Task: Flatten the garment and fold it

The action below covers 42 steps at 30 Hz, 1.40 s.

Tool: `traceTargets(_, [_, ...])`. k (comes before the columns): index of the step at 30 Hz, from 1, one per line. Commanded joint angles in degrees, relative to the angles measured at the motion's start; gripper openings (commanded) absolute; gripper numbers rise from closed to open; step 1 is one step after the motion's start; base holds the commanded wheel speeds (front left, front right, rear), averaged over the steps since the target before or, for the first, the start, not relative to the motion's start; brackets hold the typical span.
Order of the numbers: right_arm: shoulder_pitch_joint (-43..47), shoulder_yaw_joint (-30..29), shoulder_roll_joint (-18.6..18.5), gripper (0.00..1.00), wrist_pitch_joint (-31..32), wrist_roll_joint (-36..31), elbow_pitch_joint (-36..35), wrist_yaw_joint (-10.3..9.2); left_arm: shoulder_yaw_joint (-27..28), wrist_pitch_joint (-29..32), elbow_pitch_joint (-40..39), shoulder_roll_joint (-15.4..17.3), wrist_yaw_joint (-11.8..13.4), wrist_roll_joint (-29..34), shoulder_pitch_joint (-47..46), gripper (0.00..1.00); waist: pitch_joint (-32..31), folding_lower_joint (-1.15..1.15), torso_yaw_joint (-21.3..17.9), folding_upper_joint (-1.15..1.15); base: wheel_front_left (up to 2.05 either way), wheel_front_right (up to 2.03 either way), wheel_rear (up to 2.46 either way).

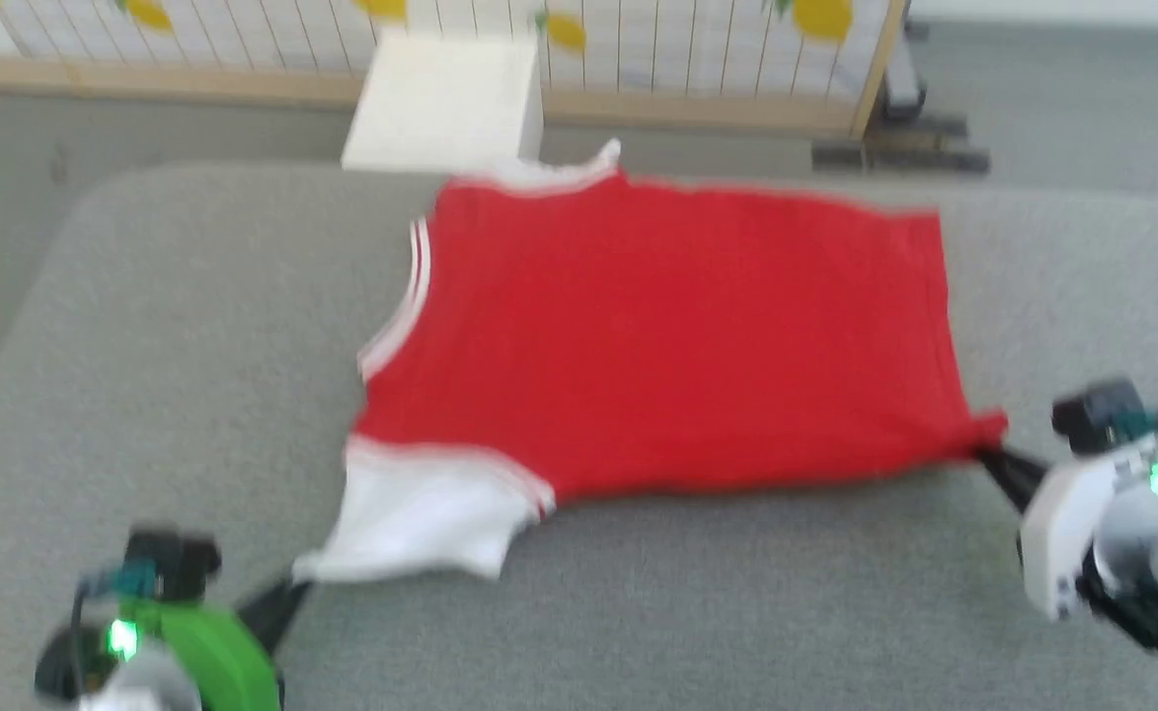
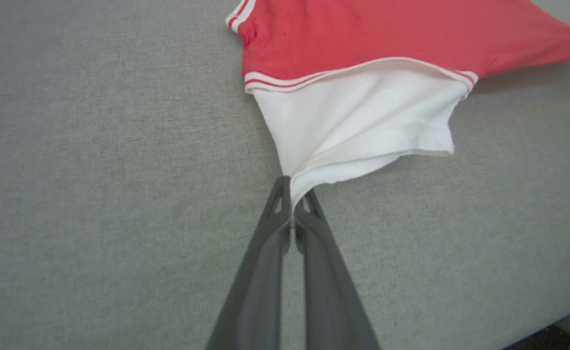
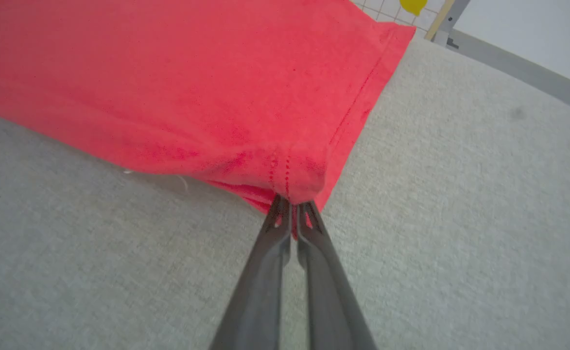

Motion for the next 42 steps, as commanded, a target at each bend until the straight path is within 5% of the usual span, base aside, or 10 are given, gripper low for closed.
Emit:
traceTargets(1, [2.50, 0.06, -1.18, 0.00, 1.11, 1.52, -1.65, -0.11, 0.43, 1.23, -2.73, 1.40, 1.58, -1.71, 3.81, 0.00, -6.56, 0.01, -0.12, 0.00, 0.00, 0.00, 0.00])
traceTargets(9, [15.82, -1.91, -6.85, 0.00, 7.87, 7.70, -11.47, -0.11, 0.03, 8.97, -17.30, 7.08, 7.57, -9.08, 20.11, 0.00, -9.51, 0.01, -0.30, 0.00, 0.00, 0.00, 0.00])
traceTargets(15, [24.27, -5.96, -8.17, 0.00, 10.13, 10.22, -16.93, -0.11, 0.75, 8.95, -21.49, 8.92, 9.41, -9.79, 23.66, 0.00, -9.65, 0.01, -0.21, 0.00, 0.00, 0.00, 0.00])
traceTargets(29, [21.66, -18.74, -4.77, 0.00, 8.97, 3.24, -24.62, -0.11, 4.39, -3.91, -22.59, -0.32, 7.52, -3.31, 7.84, 0.00, -1.65, 0.01, -1.19, 0.00, 0.00, 0.00, 0.00])
traceTargets(42, [9.49, -17.82, 0.27, 0.00, 14.74, -3.64, -20.23, -0.11, 1.36, -3.10, -3.38, -5.73, 4.37, 4.60, -16.04, 0.00, 9.48, 0.01, -3.07, 0.00, 0.00, 0.00, 0.00])
